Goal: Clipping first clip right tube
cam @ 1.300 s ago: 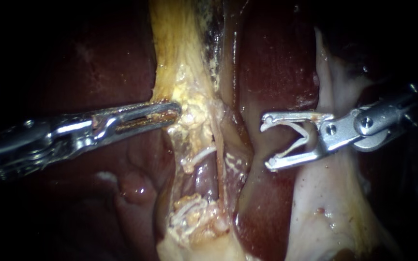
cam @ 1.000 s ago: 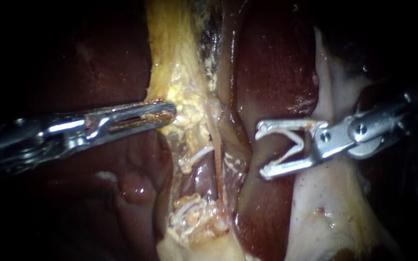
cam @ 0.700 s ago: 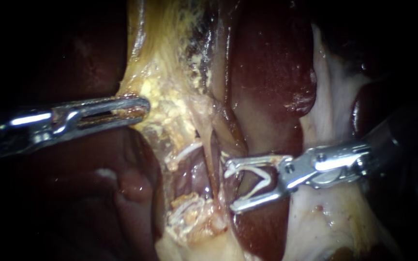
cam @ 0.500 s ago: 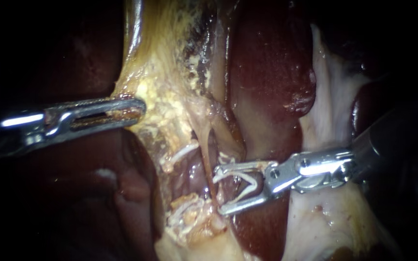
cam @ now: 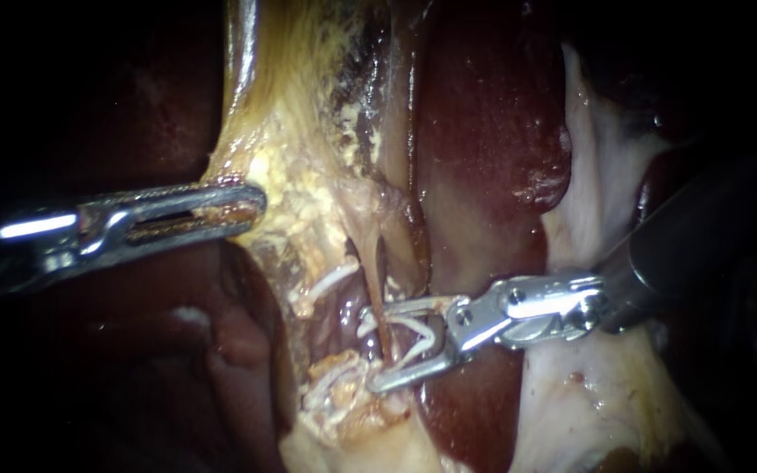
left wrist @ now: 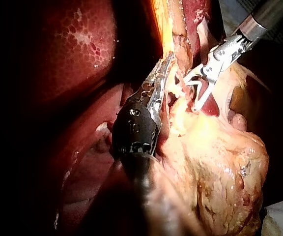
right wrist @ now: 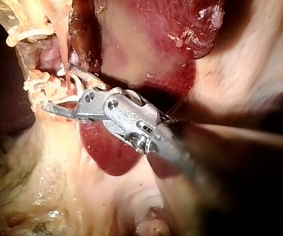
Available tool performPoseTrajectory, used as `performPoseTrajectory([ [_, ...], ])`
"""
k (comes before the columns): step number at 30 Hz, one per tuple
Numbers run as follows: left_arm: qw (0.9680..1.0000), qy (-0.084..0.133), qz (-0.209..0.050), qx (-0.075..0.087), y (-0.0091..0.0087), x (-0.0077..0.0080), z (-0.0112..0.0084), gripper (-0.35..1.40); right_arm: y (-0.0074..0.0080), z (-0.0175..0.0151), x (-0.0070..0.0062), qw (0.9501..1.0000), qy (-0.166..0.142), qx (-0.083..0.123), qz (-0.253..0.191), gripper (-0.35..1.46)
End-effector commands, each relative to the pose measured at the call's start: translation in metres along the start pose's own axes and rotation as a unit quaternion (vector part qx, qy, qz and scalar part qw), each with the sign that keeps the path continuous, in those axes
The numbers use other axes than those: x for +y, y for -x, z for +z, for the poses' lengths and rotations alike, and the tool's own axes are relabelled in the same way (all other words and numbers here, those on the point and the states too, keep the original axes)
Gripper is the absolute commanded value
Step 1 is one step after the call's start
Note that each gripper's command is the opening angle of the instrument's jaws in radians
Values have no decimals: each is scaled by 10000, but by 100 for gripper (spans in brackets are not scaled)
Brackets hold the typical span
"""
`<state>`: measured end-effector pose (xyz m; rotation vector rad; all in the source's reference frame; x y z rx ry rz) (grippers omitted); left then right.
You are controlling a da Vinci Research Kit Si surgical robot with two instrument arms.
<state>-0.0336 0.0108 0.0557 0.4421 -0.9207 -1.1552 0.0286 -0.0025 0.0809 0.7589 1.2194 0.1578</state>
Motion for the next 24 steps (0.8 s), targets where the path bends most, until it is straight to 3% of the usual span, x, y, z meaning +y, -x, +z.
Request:
performPoseTrajectory([
  [1,10000,0,0,1,0,0,0,-35,-2,-1,-2,10000,-62,-3,13,48],
  [5,10000,0,0,1,0,0,0,-35,-3,-1,-3,10000,-95,-11,-25,41],
  [7,10000,0,0,1,0,0,0,-35,-3,-2,-3,10000,-62,-6,-38,30],
  [9,10000,1,0,1,0,0,0,-35,-4,-7,-3,10000,-8,19,-29,-3],
  [10,10000,0,0,1,0,0,0,-35,-5,-10,-2,10000,36,27,38,-30],
  [11,10000,0,0,1,0,0,0,-35,-7,-14,-1,10000,80,22,50,-35],
  [19,10000,-2,1,2,0,1,0,-35,-6,-22,0,9997,168,-156,125,-35],
  [24,10000,-3,1,3,0,2,0,-35,-5,-21,0,9996,170,-157,150,-35],
])
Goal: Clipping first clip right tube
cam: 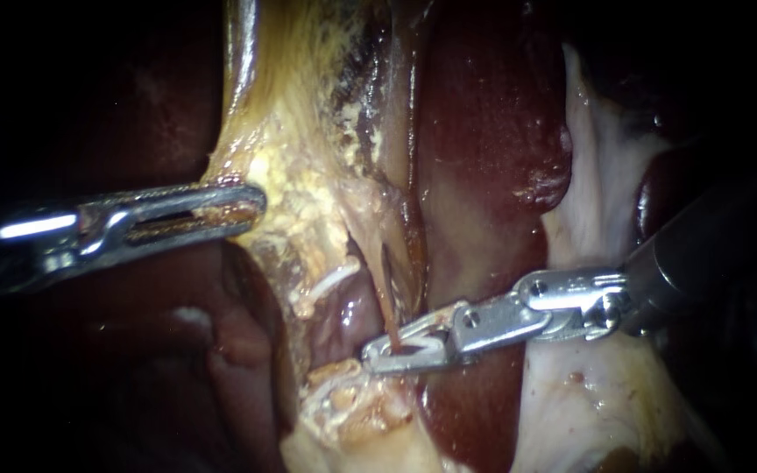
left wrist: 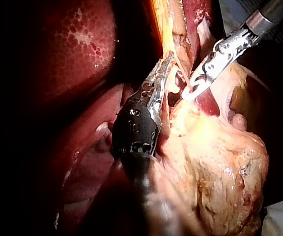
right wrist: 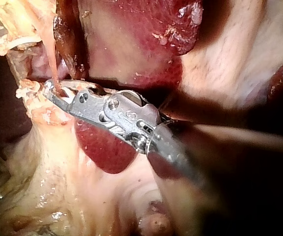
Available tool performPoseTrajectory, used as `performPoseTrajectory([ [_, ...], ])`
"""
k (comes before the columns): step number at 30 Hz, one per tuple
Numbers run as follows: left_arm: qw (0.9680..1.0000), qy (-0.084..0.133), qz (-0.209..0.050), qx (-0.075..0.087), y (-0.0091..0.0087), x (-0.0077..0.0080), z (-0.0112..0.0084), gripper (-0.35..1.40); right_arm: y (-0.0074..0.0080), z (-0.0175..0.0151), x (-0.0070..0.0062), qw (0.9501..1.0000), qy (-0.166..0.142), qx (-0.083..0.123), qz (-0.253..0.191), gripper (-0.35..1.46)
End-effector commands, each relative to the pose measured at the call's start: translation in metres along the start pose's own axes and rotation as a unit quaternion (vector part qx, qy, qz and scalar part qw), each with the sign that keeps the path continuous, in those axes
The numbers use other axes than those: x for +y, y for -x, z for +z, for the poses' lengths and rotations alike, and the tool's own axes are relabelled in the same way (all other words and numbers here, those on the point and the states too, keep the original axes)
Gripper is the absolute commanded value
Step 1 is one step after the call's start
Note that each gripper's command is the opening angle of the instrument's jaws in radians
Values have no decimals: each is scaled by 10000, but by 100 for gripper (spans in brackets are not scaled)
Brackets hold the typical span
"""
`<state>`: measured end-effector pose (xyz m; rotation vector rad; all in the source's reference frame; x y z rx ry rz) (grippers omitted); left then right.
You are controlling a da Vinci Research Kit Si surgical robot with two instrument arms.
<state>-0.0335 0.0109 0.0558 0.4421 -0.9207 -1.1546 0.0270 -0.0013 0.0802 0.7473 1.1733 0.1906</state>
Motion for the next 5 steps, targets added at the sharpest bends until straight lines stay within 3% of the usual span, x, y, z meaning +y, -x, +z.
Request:
performPoseTrajectory([
  [1,10000,-3,0,2,0,1,1,-35,0,0,0,10000,-3,-1,29,-35],
  [5,10000,-5,1,3,0,2,1,-35,0,0,0,10000,13,1,30,-35],
])
